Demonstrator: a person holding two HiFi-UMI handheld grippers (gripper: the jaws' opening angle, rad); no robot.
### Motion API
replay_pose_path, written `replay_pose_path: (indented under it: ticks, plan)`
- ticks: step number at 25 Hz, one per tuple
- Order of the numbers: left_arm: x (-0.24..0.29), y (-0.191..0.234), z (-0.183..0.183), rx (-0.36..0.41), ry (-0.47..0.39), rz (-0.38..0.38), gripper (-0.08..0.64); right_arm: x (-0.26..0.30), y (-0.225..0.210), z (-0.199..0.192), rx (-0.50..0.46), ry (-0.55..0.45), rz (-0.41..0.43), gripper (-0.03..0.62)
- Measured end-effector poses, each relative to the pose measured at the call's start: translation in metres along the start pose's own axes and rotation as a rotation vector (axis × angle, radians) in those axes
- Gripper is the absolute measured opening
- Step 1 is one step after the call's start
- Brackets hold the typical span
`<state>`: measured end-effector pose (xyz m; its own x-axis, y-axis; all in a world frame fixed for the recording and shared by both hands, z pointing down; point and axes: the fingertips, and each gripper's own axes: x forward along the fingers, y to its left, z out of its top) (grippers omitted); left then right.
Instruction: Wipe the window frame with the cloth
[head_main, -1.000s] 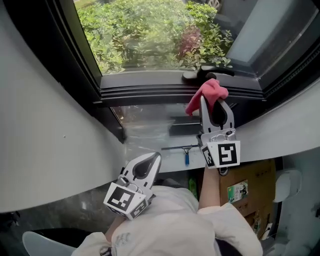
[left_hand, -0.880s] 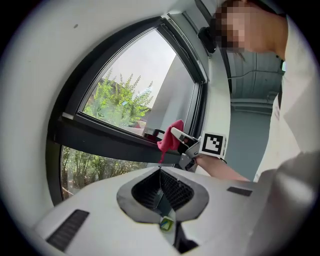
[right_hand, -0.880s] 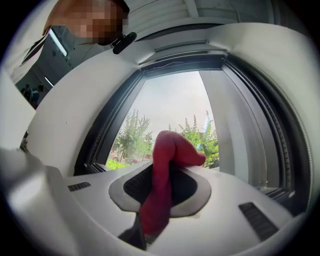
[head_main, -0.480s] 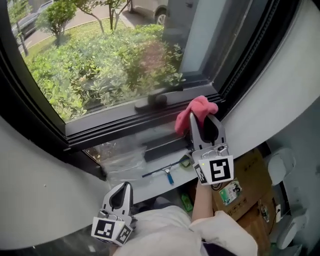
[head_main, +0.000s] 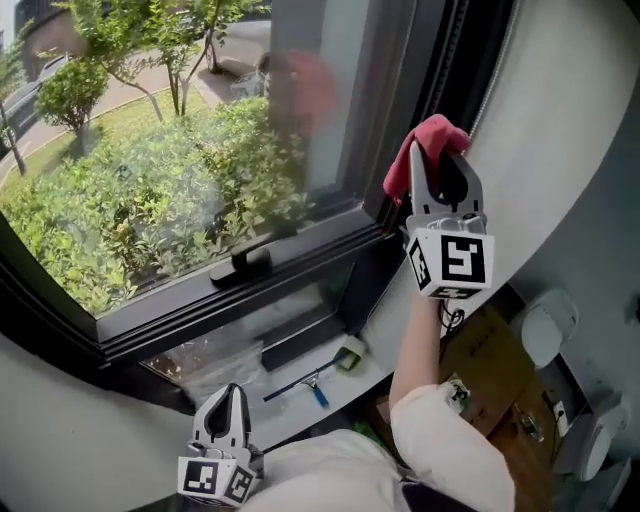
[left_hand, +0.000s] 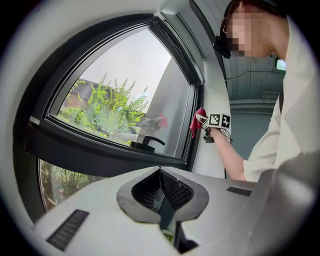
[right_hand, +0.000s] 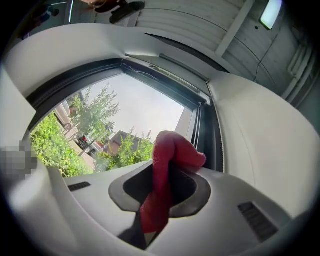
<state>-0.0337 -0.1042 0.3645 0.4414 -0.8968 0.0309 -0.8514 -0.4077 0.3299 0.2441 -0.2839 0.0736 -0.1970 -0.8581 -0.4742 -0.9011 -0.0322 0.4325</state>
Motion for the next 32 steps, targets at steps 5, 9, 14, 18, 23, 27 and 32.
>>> replay_pose_path:
  ticks: [5,9,14,18,23,27,32]
  plan:
    - [0.013,-0.006,0.001,-0.001,-0.019,0.018,0.011,0.058,-0.050,0.030,-0.094,-0.047,-0.025,0.084]
    - [0.019,-0.007,0.002,0.000,-0.025,0.041,0.011,0.087,-0.075,0.043,-0.145,-0.083,-0.082,0.084]
    - [0.031,-0.015,-0.003,-0.001,-0.013,0.036,0.011,0.112,-0.094,0.054,-0.166,-0.089,-0.156,0.084]
    - [0.040,-0.026,-0.004,-0.019,-0.009,0.016,0.011,0.124,-0.094,0.055,-0.208,-0.071,-0.181,0.084]
    - [0.048,-0.031,-0.011,0.003,0.008,0.007,0.011,0.119,-0.097,0.052,-0.168,-0.116,-0.175,0.084]
    - [0.055,-0.040,-0.013,0.012,0.005,-0.005,0.011,0.115,-0.100,0.049,-0.155,-0.118,-0.183,0.084]
    - [0.064,-0.049,-0.017,0.014,-0.001,-0.015,0.011,0.108,-0.104,0.044,-0.132,-0.116,-0.185,0.084]
